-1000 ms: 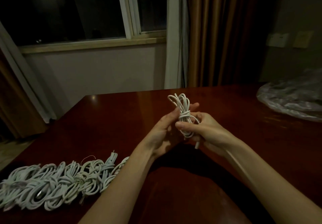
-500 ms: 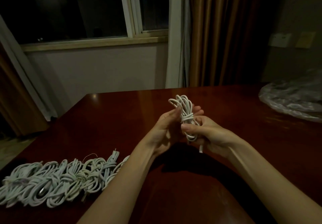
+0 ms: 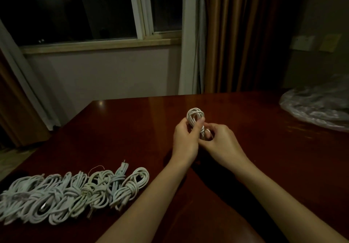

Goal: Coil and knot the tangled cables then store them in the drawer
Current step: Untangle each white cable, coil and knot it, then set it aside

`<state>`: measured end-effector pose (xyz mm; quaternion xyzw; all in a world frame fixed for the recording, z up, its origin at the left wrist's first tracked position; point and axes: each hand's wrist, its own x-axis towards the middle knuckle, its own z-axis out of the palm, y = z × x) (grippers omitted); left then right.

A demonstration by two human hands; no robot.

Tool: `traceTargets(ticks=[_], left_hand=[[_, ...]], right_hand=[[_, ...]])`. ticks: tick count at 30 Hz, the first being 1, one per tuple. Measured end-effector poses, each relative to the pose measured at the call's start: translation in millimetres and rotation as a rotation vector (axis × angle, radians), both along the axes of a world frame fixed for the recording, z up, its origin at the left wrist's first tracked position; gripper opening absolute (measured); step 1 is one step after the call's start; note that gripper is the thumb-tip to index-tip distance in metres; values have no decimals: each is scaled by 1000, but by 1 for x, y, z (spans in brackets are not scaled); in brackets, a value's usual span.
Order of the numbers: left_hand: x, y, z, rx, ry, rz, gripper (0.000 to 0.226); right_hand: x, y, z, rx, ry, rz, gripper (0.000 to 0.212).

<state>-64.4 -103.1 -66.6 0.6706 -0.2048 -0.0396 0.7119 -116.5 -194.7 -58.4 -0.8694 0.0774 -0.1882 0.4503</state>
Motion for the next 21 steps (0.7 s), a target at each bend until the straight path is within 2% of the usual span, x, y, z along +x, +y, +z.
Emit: traceTargets(ticks=[3,4,9,13,16,18,21], left_hand=[[5,4,-2,-25,-73,97,13],[6,6,-1,-17,-104,124,12],[14,10,-3,-8,-168,156,11],[17,14,-3,15,-204,126,10],[17,17,-1,-22,-170,104,11],[17,19,0,-45,-127,82,10],[18,20,2,-92,-26,65,10]], right_hand=[[-2,9,1,-249,-34,-24,11],[-2,11,1,-295,-30,-12,12],[-3,7,6,-388,-49,22,17],[-6,4,12,-358,-60,67,16],[-7,0,16,-418,-159,0,13],[-9,-4,20,-320,-260,-29,10],[-13,-6,27,4,-330,81,3]])
